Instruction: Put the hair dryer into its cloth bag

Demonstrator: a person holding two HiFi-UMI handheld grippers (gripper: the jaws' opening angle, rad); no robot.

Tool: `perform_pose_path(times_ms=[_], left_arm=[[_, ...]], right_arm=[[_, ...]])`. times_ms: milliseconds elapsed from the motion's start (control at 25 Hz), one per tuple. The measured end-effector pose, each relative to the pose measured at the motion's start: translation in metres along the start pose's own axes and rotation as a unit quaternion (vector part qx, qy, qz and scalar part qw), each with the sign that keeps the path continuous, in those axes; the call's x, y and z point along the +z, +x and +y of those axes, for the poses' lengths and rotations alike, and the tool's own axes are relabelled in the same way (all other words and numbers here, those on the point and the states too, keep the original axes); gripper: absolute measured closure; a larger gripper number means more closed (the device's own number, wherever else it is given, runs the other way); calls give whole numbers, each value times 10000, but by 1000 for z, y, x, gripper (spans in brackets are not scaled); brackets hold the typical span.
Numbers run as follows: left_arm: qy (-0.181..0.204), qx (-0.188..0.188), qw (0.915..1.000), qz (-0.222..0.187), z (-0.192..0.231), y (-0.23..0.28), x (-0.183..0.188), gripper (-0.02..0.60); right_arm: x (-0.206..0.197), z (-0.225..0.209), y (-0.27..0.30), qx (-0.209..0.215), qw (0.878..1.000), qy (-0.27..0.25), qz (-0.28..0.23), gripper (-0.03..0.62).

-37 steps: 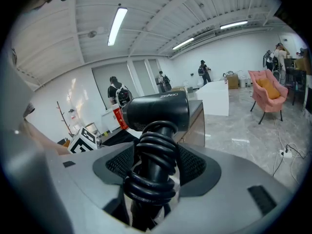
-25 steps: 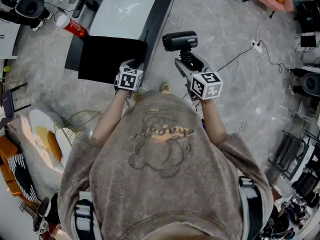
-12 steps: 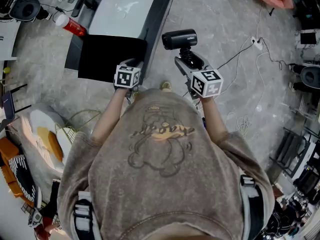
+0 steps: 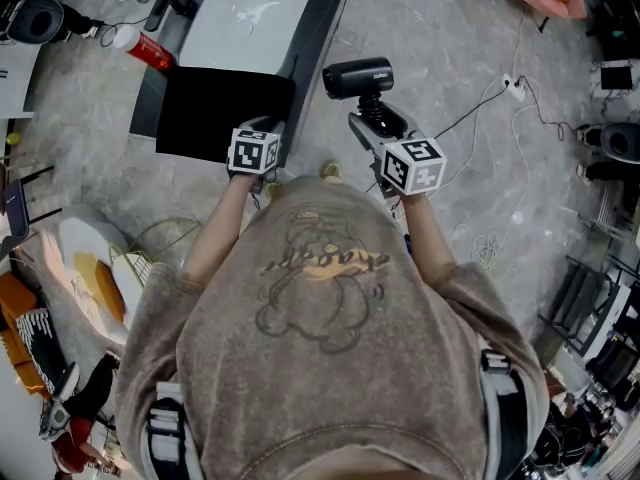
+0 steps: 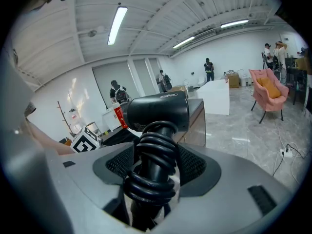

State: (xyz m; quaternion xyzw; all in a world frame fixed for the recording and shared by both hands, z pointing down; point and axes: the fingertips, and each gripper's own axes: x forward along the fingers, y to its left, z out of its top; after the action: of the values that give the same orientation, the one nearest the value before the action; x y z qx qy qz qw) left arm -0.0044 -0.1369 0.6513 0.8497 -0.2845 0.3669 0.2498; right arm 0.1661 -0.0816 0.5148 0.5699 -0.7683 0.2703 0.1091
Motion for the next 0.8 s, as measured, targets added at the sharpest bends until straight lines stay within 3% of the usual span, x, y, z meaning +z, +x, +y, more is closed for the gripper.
perform_pose_path(times_ms=[240, 480, 800], left_arm=[[-211, 66, 9997, -128, 7, -5, 3, 535], [-478, -56, 9981, -388, 8, -19, 17, 541], [-1064, -223, 9892, -978, 14, -55, 50, 543]], right_arm=[[-1, 1, -1, -1, 10000, -7, -3, 321], [-3, -1, 0, 19, 10000, -36, 31, 321], [-7, 2, 3, 137, 9997, -154, 145, 321]])
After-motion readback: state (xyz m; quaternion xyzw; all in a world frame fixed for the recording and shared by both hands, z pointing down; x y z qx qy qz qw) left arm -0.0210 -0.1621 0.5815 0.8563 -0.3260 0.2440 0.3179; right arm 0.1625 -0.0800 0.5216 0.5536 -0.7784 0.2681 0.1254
